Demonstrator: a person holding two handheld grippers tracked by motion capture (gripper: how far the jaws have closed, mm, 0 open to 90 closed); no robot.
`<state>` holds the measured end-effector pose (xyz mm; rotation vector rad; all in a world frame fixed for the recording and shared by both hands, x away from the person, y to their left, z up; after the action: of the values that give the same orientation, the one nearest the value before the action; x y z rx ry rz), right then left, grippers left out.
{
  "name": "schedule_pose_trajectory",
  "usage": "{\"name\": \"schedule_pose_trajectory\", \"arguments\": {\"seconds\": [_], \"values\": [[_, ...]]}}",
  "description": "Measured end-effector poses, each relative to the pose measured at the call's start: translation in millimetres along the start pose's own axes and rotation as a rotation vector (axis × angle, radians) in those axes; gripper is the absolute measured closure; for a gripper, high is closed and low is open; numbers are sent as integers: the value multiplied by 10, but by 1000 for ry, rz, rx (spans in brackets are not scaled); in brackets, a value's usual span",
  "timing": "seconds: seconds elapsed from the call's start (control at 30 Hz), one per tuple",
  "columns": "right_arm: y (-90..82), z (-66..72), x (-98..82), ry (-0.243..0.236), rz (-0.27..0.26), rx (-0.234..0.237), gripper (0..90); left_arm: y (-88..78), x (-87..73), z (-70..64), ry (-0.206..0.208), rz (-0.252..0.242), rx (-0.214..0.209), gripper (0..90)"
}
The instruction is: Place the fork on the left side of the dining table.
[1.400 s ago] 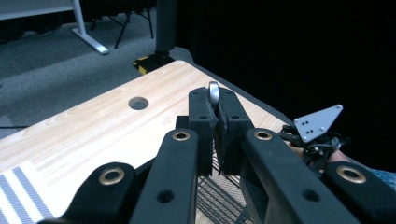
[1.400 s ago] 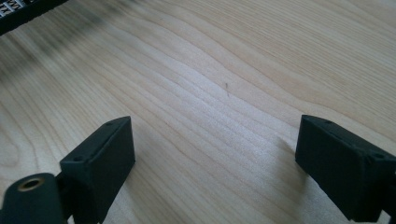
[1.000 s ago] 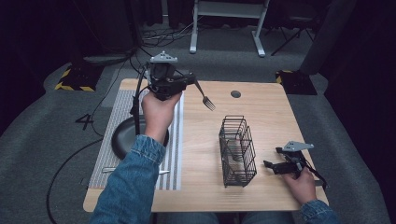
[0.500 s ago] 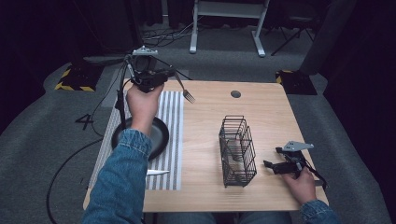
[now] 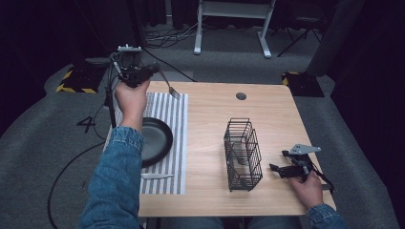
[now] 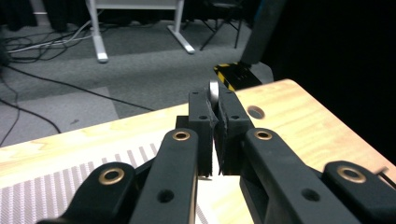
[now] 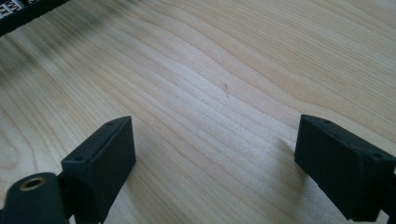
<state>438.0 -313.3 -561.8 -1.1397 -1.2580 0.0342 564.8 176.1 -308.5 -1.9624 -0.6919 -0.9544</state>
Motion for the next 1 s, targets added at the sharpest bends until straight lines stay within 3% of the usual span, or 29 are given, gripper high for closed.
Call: {"name": "schedule_pose_trajectory", "arguments": {"seconds": [0.13,0.27,0.4,0.67,0.83,1.0], "values": [[0,-1,0,1,0,-1,128,9,23,115,-33,-12,3,862],[1,-4,1,1,-1,-3,129,34,22,250,-49,-26,33,862],[1,-5,2,3,-1,-4,131,68,24,417,-96,-41,61,863],[1,-6,2,3,-1,-4,131,139,-26,525,-125,-50,76,862],[2,-9,2,3,-1,-4,131,230,-119,584,-167,-38,73,862],[1,-9,1,2,0,-4,131,291,-175,603,-173,-25,78,862]]}}
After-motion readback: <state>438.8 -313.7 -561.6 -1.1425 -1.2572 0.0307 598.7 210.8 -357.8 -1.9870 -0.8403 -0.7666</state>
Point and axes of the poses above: each handheld gripper's, and its own axes: y roughly forward along the jaws, x roughly out of its top, z roughly to its left, the point moved 8 cm from there along y, roughly forward along the jaws, and after that the axes turned 9 degrees about -y, right-handed, at the moved point
